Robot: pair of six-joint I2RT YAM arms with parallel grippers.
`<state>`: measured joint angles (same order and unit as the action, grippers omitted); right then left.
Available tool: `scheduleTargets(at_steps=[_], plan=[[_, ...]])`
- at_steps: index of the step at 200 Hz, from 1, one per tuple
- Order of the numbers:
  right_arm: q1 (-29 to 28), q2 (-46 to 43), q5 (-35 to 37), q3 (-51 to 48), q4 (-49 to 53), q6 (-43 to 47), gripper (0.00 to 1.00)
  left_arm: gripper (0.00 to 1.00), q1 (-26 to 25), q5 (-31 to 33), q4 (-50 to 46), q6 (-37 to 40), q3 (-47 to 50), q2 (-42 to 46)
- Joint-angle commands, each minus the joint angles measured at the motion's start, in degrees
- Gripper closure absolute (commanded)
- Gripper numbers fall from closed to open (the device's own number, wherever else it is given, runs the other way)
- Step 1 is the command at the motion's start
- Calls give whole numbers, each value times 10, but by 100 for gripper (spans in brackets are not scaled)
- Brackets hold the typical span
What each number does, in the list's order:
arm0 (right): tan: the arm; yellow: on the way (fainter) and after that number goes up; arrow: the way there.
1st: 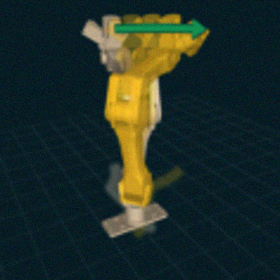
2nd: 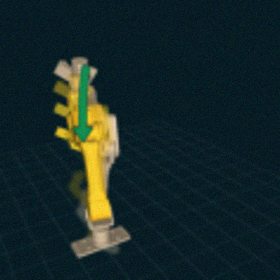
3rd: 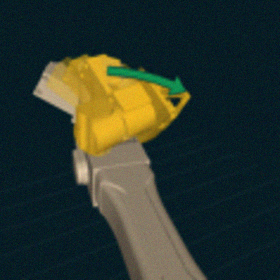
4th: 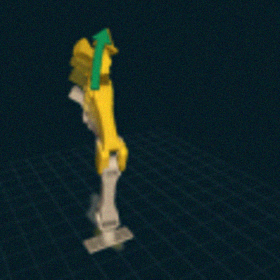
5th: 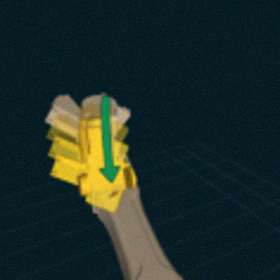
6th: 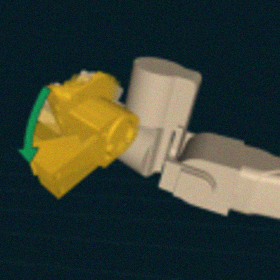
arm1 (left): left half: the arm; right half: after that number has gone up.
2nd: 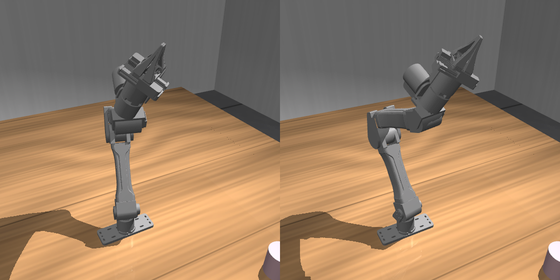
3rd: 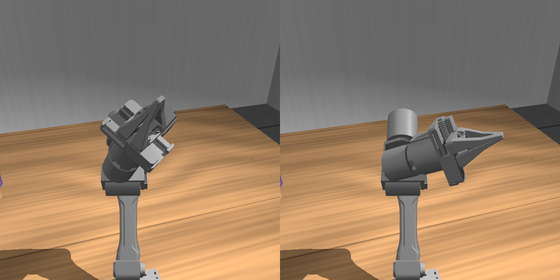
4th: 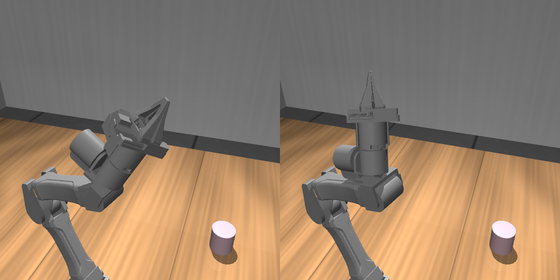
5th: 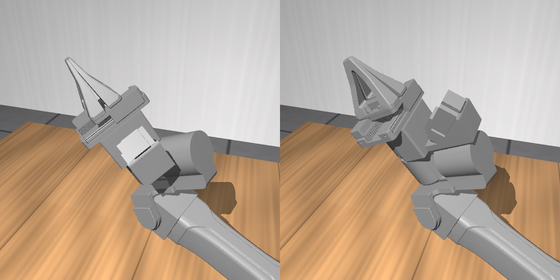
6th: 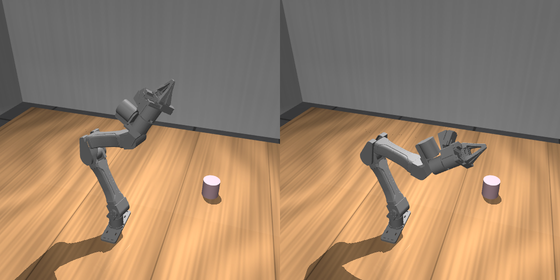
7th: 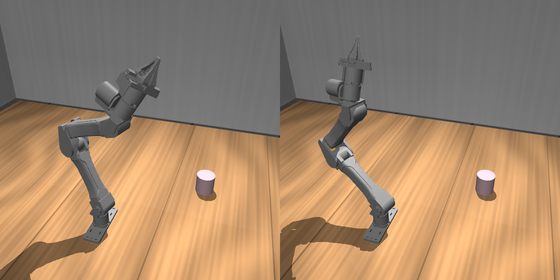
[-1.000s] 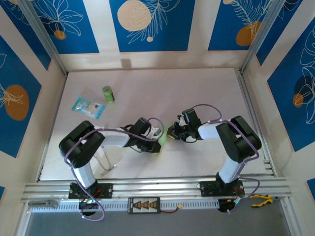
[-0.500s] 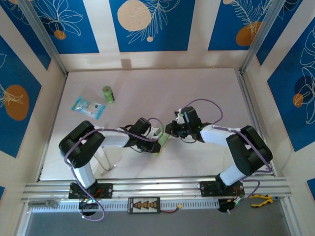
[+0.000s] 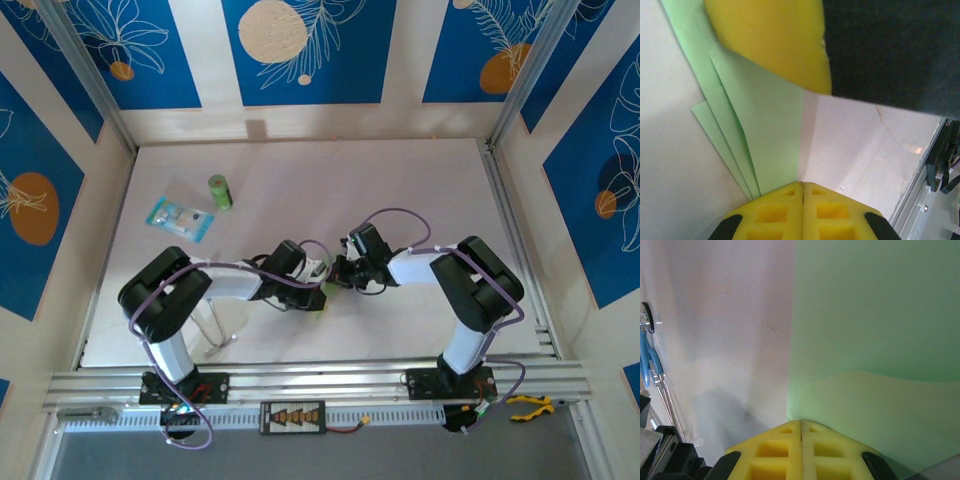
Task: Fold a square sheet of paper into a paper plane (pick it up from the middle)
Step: Fold the wing for the fifth time at the center of the table.
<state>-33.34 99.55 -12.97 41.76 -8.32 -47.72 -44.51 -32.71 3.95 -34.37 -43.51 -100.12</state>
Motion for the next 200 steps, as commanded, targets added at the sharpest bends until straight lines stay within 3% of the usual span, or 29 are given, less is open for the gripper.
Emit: scheduleTargets(at_steps=[1, 115, 178, 200], plan=[[16, 21, 36, -16, 24, -10, 98, 98, -4, -17, -43, 5, 25, 16], [18, 24, 37, -11, 34, -9, 98, 98, -3, -20, -90, 27, 80, 70], [17, 23, 32, -11, 33, -11, 98, 100, -2, 35, -106, 26, 62, 171], [17, 25, 26, -11, 25, -14, 98, 100, 7, 52, -86, 18, 28, 162]])
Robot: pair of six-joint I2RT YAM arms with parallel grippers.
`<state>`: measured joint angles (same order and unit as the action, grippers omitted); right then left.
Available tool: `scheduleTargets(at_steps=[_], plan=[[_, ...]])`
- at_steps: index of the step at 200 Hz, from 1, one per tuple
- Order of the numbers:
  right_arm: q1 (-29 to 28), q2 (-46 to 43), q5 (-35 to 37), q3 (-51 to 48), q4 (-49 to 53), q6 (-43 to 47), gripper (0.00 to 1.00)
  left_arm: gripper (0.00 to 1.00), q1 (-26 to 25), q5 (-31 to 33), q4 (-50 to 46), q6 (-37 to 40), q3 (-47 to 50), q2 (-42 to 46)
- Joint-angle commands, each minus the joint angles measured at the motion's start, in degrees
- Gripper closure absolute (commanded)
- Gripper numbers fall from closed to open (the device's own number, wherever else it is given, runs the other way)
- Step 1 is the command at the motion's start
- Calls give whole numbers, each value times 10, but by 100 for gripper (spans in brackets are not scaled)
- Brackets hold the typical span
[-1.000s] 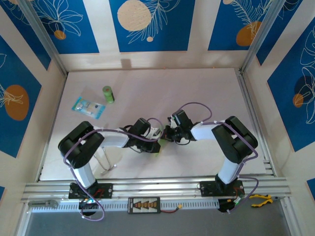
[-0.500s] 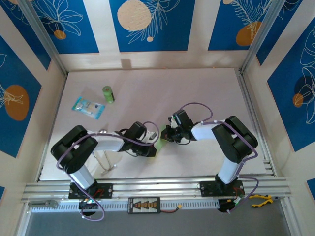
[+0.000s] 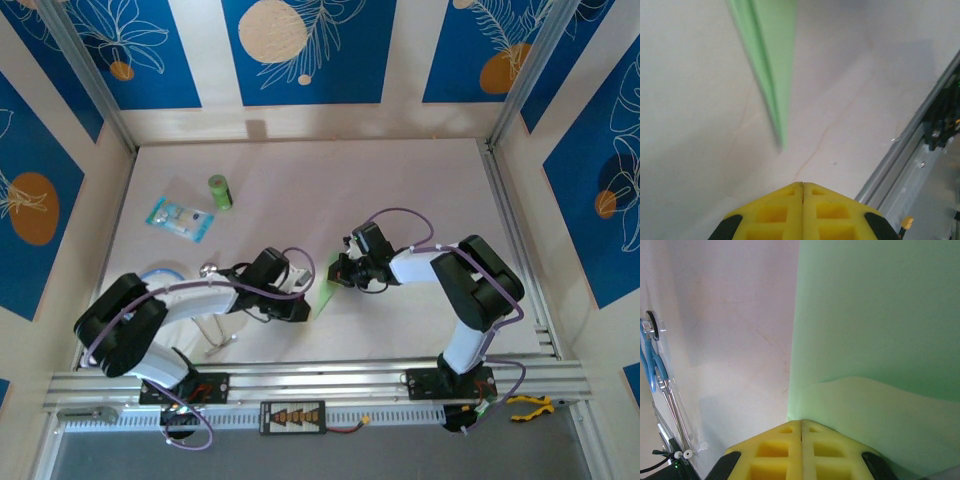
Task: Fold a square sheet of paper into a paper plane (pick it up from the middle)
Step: Fold the wing for the fifth time at the center of the table.
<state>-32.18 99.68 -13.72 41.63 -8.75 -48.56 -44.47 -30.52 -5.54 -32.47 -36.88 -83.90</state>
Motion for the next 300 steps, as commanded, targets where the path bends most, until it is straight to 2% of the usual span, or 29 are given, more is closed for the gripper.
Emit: scheduleTargets(at_steps=[1, 55, 75, 122, 155, 190, 219, 265, 285, 300], plan=[[5, 24, 33, -9, 30, -6, 98, 100, 7, 30, 10, -1, -41, -2], [6, 23, 19, -7, 23, -9, 98, 100, 10, 17, 80, -39, -117, -123], [6, 22, 16, -8, 21, -10, 98, 100, 11, 26, 104, -50, -123, -150], [7, 20, 2, -8, 7, -15, 98, 100, 11, 70, 90, -37, -113, -190], [12, 4, -5, -9, 4, -18, 97, 100, 10, 78, 91, -38, -82, -199], [32, -60, 8, -17, 24, -6, 92, 100, 10, 75, 101, -41, -42, -195], [44, -94, 9, -33, 25, 11, 92, 100, 10, 67, 110, -41, -24, -190], [12, -44, -34, -20, -15, 23, 95, 100, 11, 61, 106, -40, -27, -188], [2, -15, 4, 2, 20, 31, 96, 100, 11, 61, 99, -38, -31, -184], [16, 5, 12, 0, 18, 25, 97, 100, 11, 64, 94, -35, -31, -180]])
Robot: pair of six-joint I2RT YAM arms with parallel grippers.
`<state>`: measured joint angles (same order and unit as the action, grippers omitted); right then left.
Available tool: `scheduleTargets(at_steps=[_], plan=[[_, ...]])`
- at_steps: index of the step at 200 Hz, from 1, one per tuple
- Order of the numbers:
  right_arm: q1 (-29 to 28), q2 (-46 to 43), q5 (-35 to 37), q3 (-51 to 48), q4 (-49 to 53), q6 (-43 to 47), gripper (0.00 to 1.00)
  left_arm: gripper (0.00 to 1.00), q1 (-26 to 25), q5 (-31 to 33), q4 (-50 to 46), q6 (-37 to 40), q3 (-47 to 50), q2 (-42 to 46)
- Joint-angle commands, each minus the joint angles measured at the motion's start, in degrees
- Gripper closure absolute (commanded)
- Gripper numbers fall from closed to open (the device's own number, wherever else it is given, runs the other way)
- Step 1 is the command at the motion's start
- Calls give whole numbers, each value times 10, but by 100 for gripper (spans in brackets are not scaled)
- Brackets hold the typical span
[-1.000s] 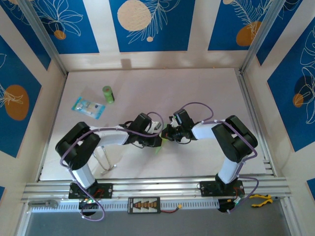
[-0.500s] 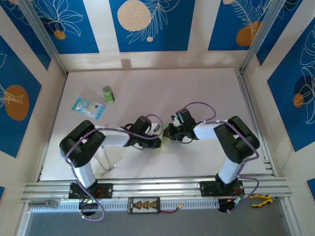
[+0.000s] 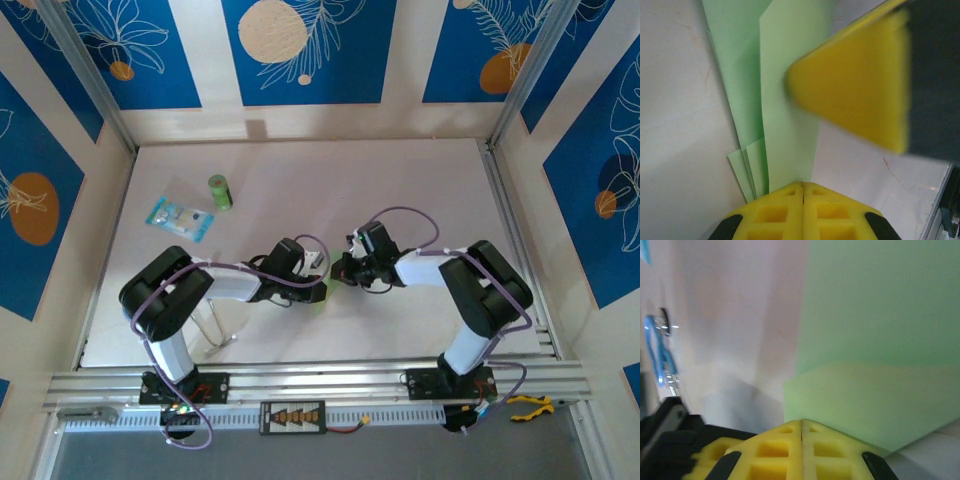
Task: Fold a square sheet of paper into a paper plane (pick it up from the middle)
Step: Fold the wing for the fifth time at the center of the table.
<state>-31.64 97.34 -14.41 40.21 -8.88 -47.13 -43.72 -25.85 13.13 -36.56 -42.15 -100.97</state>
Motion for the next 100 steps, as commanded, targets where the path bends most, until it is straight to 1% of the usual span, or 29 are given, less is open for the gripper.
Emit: scheduleTargets(at_steps=[1, 27, 100], plan=[[12, 29, 19, 14, 18, 10, 97, 100, 3, 17, -94, 7, 22, -9], [44, 52, 4, 14, 8, 7, 97, 100, 4, 20, -102, 14, 26, -6], [122, 75, 38, 50, 69, -8, 97, 100, 4, 9, -92, 14, 37, -16]])
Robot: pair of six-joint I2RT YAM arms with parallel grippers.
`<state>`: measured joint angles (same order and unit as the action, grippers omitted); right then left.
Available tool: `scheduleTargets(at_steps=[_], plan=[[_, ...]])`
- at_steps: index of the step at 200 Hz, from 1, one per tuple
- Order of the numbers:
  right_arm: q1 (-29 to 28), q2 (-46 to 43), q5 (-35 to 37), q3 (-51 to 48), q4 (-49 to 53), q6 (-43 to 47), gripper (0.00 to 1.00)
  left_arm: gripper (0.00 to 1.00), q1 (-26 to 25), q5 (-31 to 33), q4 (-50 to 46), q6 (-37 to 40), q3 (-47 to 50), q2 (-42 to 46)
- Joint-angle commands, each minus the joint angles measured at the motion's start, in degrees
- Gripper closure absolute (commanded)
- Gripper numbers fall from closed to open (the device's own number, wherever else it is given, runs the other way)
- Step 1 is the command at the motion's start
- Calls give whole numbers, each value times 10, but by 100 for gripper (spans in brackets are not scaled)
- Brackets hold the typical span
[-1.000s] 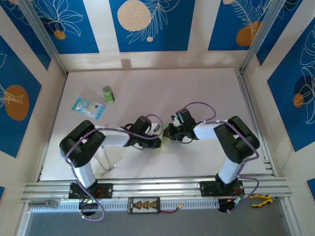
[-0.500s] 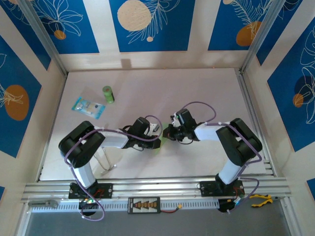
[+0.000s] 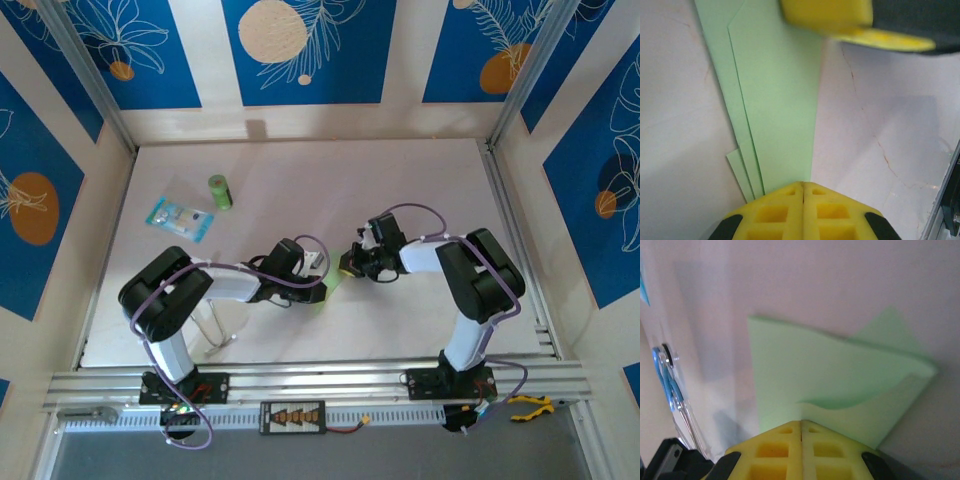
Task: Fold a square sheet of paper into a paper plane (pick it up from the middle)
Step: Fold the wing for the fifth time at the center of the table.
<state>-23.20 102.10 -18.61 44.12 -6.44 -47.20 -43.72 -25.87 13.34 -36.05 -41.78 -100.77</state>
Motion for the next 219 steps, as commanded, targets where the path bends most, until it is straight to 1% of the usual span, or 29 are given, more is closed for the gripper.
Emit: scheduleTargets(at_steps=[1, 25, 68, 90, 110, 130, 148, 171, 184, 203, 219], plan=[[39, 28, 79, 11, 44, -8, 97, 100, 3, 9, -95, 8, 33, -18], [63, 40, 75, 20, 45, -24, 97, 100, 3, 8, -92, 8, 34, -17], [90, 39, 98, 41, 70, -38, 97, 100, 4, 6, -87, 7, 39, -18], [99, 36, 110, 52, 80, -36, 97, 100, 3, 4, -80, 6, 43, -19], [103, 24, 103, 61, 84, -25, 97, 100, 3, 2, -76, 5, 46, -17], [95, -14, 114, 63, 96, -6, 96, 100, 3, 1, -74, 4, 49, -14], [84, -53, 107, 56, 94, 12, 96, 100, 3, -1, -72, 4, 50, -10], [56, -90, 97, 33, 77, 22, 95, 100, 4, 0, -72, 3, 50, -7], [42, -98, 84, 14, 56, 19, 95, 100, 3, 0, -73, 3, 50, -3], [25, -88, 40, 2, 27, 16, 95, 100, 4, 0, -74, 2, 50, 2], [9, -73, 46, 2, 30, 17, 96, 100, 3, 0, -77, 4, 48, 5]])
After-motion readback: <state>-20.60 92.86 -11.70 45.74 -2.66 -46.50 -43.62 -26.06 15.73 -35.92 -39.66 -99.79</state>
